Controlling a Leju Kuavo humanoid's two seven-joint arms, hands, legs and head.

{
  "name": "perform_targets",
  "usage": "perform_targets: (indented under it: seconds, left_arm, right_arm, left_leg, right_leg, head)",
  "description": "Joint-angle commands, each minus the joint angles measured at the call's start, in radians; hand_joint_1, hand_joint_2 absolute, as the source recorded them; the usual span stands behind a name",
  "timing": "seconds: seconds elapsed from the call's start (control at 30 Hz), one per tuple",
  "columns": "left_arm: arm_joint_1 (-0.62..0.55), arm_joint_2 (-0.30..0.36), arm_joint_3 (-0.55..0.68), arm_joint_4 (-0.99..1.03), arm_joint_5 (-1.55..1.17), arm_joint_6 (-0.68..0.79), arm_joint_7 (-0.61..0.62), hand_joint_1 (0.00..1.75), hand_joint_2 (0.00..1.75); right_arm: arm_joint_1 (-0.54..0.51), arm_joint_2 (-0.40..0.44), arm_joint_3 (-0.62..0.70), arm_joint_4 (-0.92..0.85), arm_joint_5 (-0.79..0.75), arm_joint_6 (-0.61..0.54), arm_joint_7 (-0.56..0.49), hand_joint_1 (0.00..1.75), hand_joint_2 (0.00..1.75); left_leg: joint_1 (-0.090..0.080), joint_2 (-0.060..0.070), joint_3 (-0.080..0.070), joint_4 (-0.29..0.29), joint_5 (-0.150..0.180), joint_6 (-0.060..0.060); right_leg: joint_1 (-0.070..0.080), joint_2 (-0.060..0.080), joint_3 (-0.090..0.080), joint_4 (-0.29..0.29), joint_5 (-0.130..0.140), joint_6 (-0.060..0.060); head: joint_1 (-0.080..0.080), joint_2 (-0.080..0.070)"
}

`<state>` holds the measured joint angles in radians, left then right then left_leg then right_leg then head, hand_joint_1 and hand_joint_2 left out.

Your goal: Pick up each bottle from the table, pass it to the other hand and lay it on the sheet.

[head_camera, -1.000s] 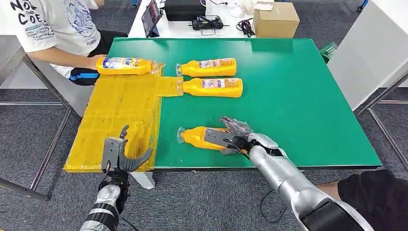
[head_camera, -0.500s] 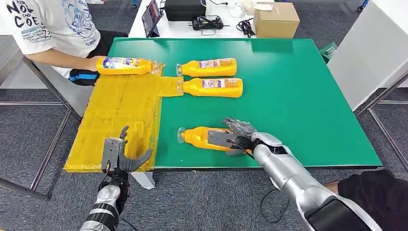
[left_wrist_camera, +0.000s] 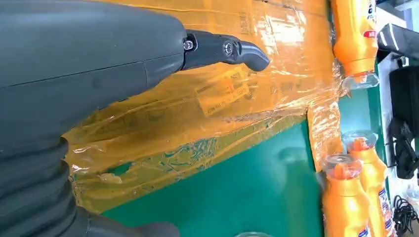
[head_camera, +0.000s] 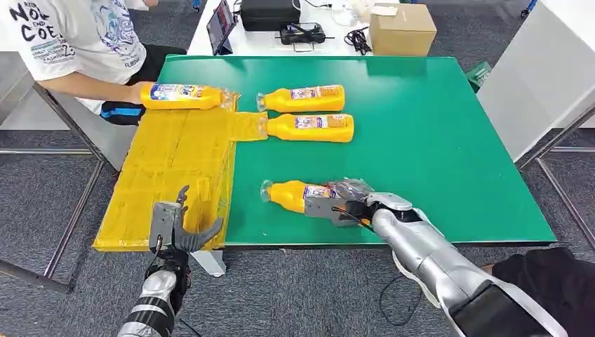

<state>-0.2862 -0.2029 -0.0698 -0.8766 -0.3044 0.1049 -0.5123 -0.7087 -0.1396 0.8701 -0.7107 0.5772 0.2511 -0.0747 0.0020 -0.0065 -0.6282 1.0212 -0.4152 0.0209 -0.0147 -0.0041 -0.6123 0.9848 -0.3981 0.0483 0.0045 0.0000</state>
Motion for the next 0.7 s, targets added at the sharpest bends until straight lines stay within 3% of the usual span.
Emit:
perform_targets:
  seconds: [0.03, 0.17, 0.23, 0.27, 0.3, 0.37, 0.43, 0.5, 0.6, 0.7]
  left_arm:
    - [-0.043, 0.015, -0.032, 0.072, 0.008, -0.002, 0.0, 0.0, 1.75]
    - [-0.008, 0.015, -0.024, 0.019, 0.011, 0.0, 0.005, 0.0, 1.75]
    - [0.031, 0.009, -0.013, -0.037, 0.016, -0.007, 0.011, 0.0, 1.75]
    - [0.049, 0.006, -0.012, -0.065, 0.019, -0.014, 0.021, 0.0, 1.75]
    - [0.054, 0.006, -0.013, -0.074, 0.019, -0.016, 0.026, 0.0, 1.75]
    - [0.054, 0.005, -0.015, -0.075, 0.019, -0.018, 0.026, 0.0, 1.75]
    - [0.059, -0.003, -0.012, -0.08, 0.037, -0.035, 0.028, 0.0, 1.75]
    - [0.071, -0.016, -0.031, -0.101, 0.07, -0.073, 0.032, 0.0, 1.75]
    - [0.074, -0.022, -0.079, -0.128, 0.145, -0.155, 0.055, 0.0, 1.75]
    - [0.079, -0.008, -0.127, -0.16, 0.25, -0.246, 0.079, 0.0, 1.75]
  right_arm:
    - [0.013, 0.025, 0.039, 0.073, -0.021, -0.055, -0.012, 1.75, 1.75]
    - [0.156, 0.039, -0.151, -0.123, -0.047, -0.302, -0.015, 1.75, 1.75]
    - [0.3, 0.083, -0.33, -0.372, 0.025, -0.536, -0.047, 1.75, 1.75]
    - [0.359, 0.097, -0.381, -0.5, 0.074, -0.537, -0.023, 1.75, 1.75]
    - [0.375, 0.1, -0.394, -0.548, 0.094, -0.509, -0.002, 1.75, 1.75]
    - [0.377, 0.101, -0.405, -0.554, 0.099, -0.499, 0.0, 1.75, 1.75]
    - [0.413, 0.153, -0.495, -0.595, 0.161, -0.686, -0.119, 1.75, 1.75]
    - [0.482, 0.196, -0.586, -0.742, 0.164, -0.833, -0.199, 1.75, 1.75]
    - [0.557, 0.23, -0.667, -0.877, 0.099, -0.942, -0.315, 1.75, 1.75]
    - [0.594, 0.229, -0.703, -0.865, 0.056, -0.912, -0.355, 1.75, 1.75]
  left_leg:
    - [0.001, 0.0, 0.006, -0.002, -0.002, -0.001]
    - [0.001, -0.001, 0.005, -0.002, -0.001, -0.001]
    - [0.002, 0.0, 0.007, -0.002, -0.002, -0.002]
    - [0.002, 0.001, 0.01, -0.003, -0.004, -0.002]
    - [0.002, 0.002, 0.003, -0.001, -0.002, -0.001]
    - [0.001, 0.001, 0.002, 0.0, -0.003, -0.002]
    - [0.001, 0.002, 0.008, 0.0, -0.007, -0.003]
    - [0.001, -0.002, 0.004, 0.0, -0.004, -0.002]
    - [0.001, -0.005, 0.001, 0.002, -0.004, -0.002]
    - [0.0, -0.007, -0.001, 0.0, -0.002, -0.001]
  right_leg:
    - [0.001, 0.0, 0.006, -0.001, -0.002, -0.002]
    - [0.002, -0.001, 0.006, -0.002, -0.002, -0.002]
    - [0.002, -0.001, 0.007, -0.002, -0.002, -0.002]
    - [0.002, 0.0, 0.01, -0.003, -0.003, -0.003]
    - [0.002, 0.001, 0.002, -0.001, -0.001, -0.002]
    - [0.001, 0.002, 0.002, 0.001, -0.003, -0.002]
    - [0.002, 0.003, 0.007, 0.001, -0.006, -0.004]
    - [0.002, -0.002, 0.004, 0.0, -0.004, -0.003]
    - [0.001, -0.004, 0.001, 0.002, -0.005, -0.003]
    - [0.0, -0.006, 0.001, 0.0, -0.004, -0.002]
  head:
    - [0.0, 0.0]
    - [0.0, 0.0]
    - [0.0, 0.0]
    - [0.0, 0.0]
    - [0.0, 0.0]
    - [0.0, 0.0]
    - [0.0, 0.0]
    - [0.0, 0.0]
    - [0.0, 0.0]
    - [0.0, 0.0]
